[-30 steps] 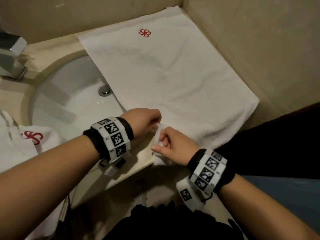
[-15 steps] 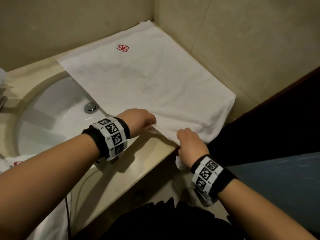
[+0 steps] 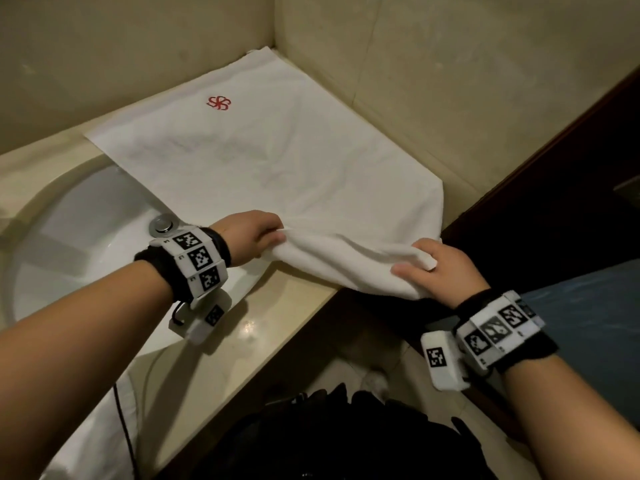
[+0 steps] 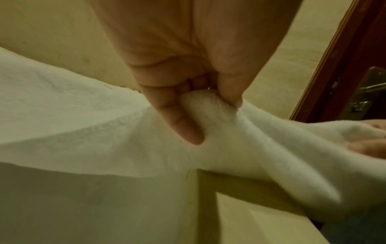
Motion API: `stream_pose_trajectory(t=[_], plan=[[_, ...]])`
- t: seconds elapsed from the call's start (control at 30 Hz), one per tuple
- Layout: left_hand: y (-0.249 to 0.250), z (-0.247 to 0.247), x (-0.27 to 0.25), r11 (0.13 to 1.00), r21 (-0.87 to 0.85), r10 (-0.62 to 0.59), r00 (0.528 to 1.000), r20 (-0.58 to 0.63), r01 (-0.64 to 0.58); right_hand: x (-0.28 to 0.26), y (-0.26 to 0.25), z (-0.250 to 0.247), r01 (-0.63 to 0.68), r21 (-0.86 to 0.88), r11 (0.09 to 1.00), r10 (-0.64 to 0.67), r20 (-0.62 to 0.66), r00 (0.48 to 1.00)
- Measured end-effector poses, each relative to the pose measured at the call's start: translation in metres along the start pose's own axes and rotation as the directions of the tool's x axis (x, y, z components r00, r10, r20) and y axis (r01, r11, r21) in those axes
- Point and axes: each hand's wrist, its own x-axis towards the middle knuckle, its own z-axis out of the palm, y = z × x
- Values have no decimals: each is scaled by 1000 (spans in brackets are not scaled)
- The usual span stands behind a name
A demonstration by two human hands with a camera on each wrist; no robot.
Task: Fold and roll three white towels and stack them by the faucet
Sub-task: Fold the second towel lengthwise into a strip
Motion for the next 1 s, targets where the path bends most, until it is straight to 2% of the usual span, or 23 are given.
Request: stream_pose_trajectory(t=[0.07,0.2,0.27,0.37,0.43,0.5,0.57,0.63,0.7,0.77,0.87,0.93,1.0], plan=[[4,-2,1,1000,18,22,999,-26,-22,5,1,3,-10,-44,999,9,-35,999],[11,-5,3,999,14,50,997,-57,-49,11,10,3,-78,230,970,115,-149,982],[14,-6,5,999,20,52,998,-46,-51,11,15,2,-117,163,980,135,-107,985],[13,-7,6,995,80,57,998,-16,-55,5,20,-2,-67,-16,998,67,0,998],[8,-6,6,990,135,45,998,40,-50,-1,25,-7,-44,-52,998,46,27,999],[0,-3,6,982,186,6,993,120,-28,-8,29,-12,-92,48,995,88,63,994],[-9,1,6,974,225,-45,983,180,3,-15,31,-11,-192,261,946,158,147,977],[-16,3,7,972,234,-85,975,203,36,-18,34,-7,-238,388,890,179,182,967],[-21,1,10,977,198,-117,973,200,77,-18,39,-2,-250,443,861,185,185,965],[-19,-7,17,985,138,-124,979,162,102,-16,46,1,-279,472,837,214,186,959],[-5,-28,36,993,90,-79,995,54,74,-9,59,2,-318,539,780,278,156,948],[11,-46,56,996,85,-32,999,-5,33,1,67,-6,-300,646,701,338,69,939],[28,-62,81,998,70,15,998,-58,-11,17,74,-20,-220,753,620,404,-66,912]])
